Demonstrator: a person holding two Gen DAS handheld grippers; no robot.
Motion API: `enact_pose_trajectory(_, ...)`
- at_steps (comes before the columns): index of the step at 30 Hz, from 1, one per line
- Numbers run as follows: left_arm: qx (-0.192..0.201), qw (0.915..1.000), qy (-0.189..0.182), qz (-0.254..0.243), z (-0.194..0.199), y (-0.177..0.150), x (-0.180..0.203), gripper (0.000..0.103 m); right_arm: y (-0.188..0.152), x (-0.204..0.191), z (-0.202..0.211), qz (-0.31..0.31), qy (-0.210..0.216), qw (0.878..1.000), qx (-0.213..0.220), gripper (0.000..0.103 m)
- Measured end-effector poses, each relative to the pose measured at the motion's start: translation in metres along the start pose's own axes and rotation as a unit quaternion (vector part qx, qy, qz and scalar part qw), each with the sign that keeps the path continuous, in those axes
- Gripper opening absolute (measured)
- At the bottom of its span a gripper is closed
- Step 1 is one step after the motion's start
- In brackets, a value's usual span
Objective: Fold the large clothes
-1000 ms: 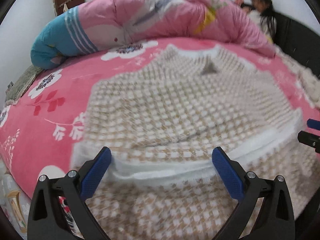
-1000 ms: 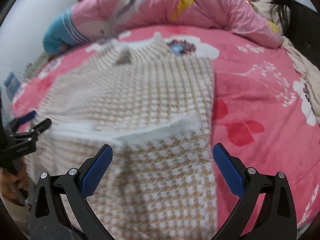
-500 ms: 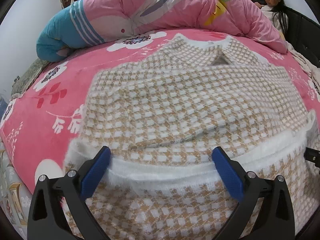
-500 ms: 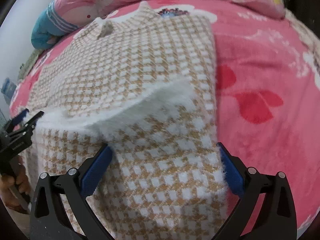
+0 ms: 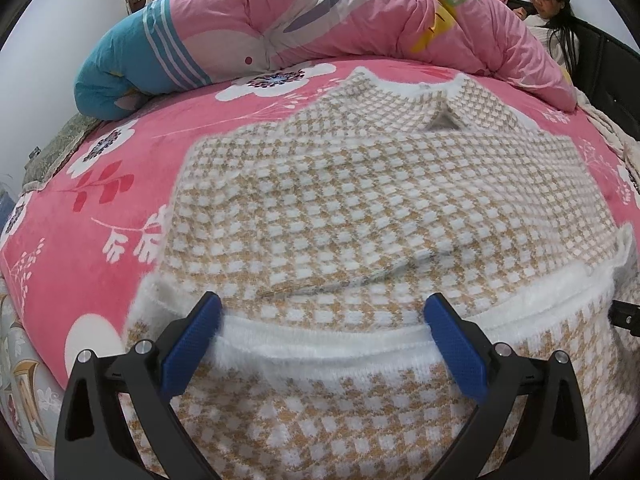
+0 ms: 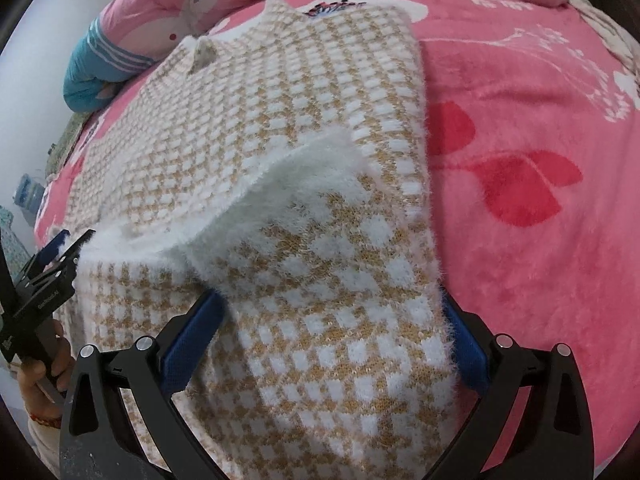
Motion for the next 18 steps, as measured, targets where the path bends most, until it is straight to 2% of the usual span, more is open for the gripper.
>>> enact_pose_trajectory(7,-0.001,1.0,0.001,-0.001,0.0,0.0,0.0,0.099,-0.005,-0.016,0.005,0.019,-0.026,0.999,0.011,0.096)
enact_pose_trajectory(12,-0.005,0.9999,0.009,-0.004,-0.002,0.002,0.002,0.099,-0.01,-0.037,0.035,0.063,-0.067,0.994,0.058,0.096)
enact_pose_trajectory(18,-0.005,0.9999,0.0,-0.015,0.004,0.012,0.002,0.099,0.021,-0.055,0.074,0.113,-0.033,0.987,0.105,0.096)
Point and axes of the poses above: each gripper's, at about its wrist camera, not at the fingertips, and z roughly against the way its jaws point, x to its right, y to its top, the point moved 3 cm from there along -z, roughly the way its jaws point, and after that the axes turned 5 degrees about y, right-handed, at the moved point
